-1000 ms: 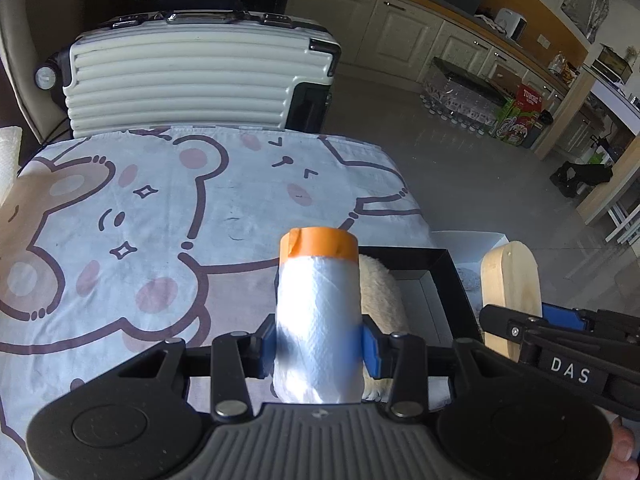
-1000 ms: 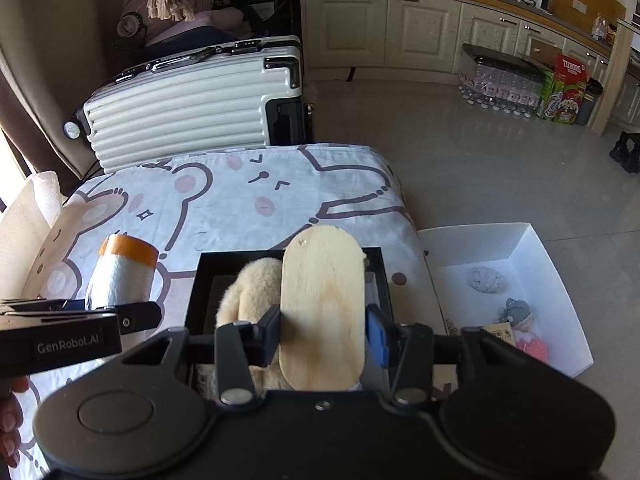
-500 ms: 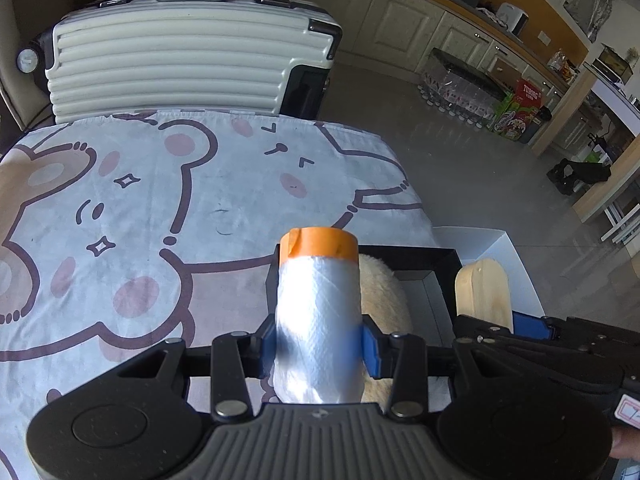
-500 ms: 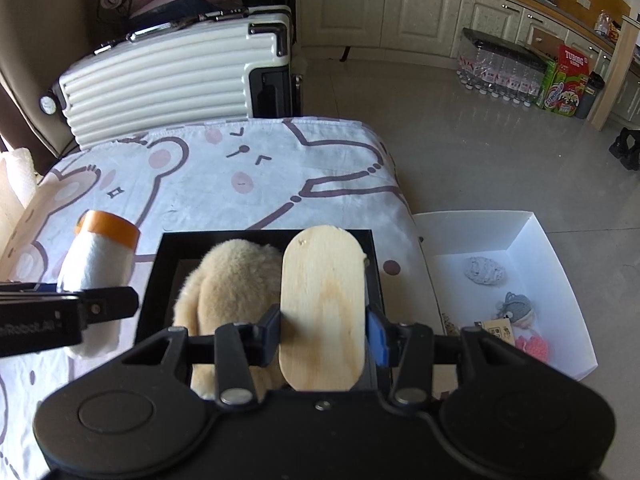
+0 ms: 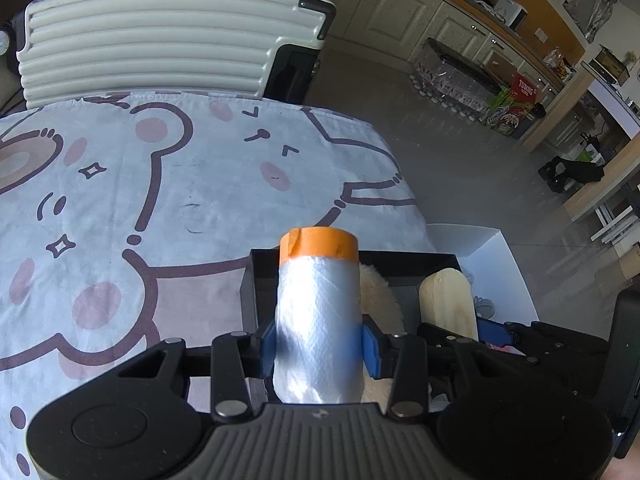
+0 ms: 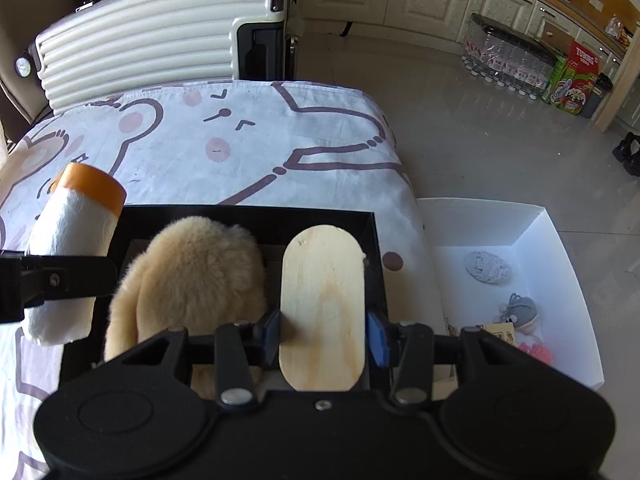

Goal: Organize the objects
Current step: 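Lower the bottle into the black box while the right gripper lowers the block inside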

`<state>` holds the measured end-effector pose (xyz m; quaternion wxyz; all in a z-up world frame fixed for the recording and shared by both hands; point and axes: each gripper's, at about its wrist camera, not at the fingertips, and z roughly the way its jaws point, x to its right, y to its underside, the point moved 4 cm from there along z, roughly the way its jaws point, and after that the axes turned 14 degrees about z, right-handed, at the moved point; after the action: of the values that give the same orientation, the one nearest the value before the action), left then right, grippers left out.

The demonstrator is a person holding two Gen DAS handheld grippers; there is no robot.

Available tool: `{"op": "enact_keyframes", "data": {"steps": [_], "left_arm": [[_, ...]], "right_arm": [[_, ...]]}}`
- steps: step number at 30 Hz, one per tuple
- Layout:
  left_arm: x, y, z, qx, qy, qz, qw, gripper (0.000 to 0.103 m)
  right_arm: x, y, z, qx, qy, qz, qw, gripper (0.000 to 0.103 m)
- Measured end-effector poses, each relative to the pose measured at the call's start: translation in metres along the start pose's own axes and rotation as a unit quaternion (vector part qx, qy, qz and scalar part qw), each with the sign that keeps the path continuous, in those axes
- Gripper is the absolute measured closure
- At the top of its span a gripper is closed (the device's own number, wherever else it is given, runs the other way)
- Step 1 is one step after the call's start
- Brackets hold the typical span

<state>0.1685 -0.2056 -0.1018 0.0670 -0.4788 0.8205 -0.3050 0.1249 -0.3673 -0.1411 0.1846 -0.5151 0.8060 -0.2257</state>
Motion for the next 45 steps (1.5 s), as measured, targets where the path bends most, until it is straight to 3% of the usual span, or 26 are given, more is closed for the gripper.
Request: {"op": "enact_keyframes", "data": {"steps": [10,16,20,23,28,30,37,41,43,45], "left_arm": [[0.000,0.006,0.015,-0.020,-0.008,-0.002,0.9998,0.060],[0.000,0.003,0.011,-0.012,-0.008,-0.008,0.9999,0.051],[-0.001,-0.001,0.002,-0.001,-0.010,-0.006,0.9999,0.052],[-0.006,-0.002,-0.005,0.004,-0.006,-0.014,0.9999,0.060],[-0.006,-0.004,-0.011,0.009,0.001,-0.013,0.9999,0.087],[-0.001,-0.003,-0.010,0.006,0.002,-0.002,1.0000,0.092],[0.006,0.002,0.002,-0.007,0.002,0.018,0.9998,0.100],[0.009,0.014,0.015,-0.050,-0.004,0.033,0.9982,0.102],[0.006,0.021,0.023,-0.075,-0.029,0.045,0.9957,0.102],[0.001,0.027,0.028,-0.084,-0.022,0.041,0.9953,0.102]], "right_arm": [[0.002,-0.002,0.002,0.000,-0.015,0.011,1.000,0.053],[0.006,-0.003,-0.003,-0.001,-0.025,0.020,1.000,0.054],[0.008,-0.004,-0.007,0.001,-0.030,0.028,0.999,0.054],[0.009,-0.005,-0.009,0.002,-0.033,0.034,0.999,0.054],[0.009,-0.004,-0.012,0.001,-0.038,0.041,0.998,0.054],[0.008,-0.004,-0.013,0.001,-0.040,0.041,0.998,0.054],[0.008,-0.003,-0.016,0.000,-0.044,0.042,0.998,0.054],[0.010,-0.002,-0.015,-0.004,-0.045,0.044,0.998,0.054],[0.010,-0.002,-0.016,-0.006,-0.046,0.044,0.998,0.054],[0.011,-0.001,-0.016,-0.008,-0.046,0.044,0.998,0.054]]}}
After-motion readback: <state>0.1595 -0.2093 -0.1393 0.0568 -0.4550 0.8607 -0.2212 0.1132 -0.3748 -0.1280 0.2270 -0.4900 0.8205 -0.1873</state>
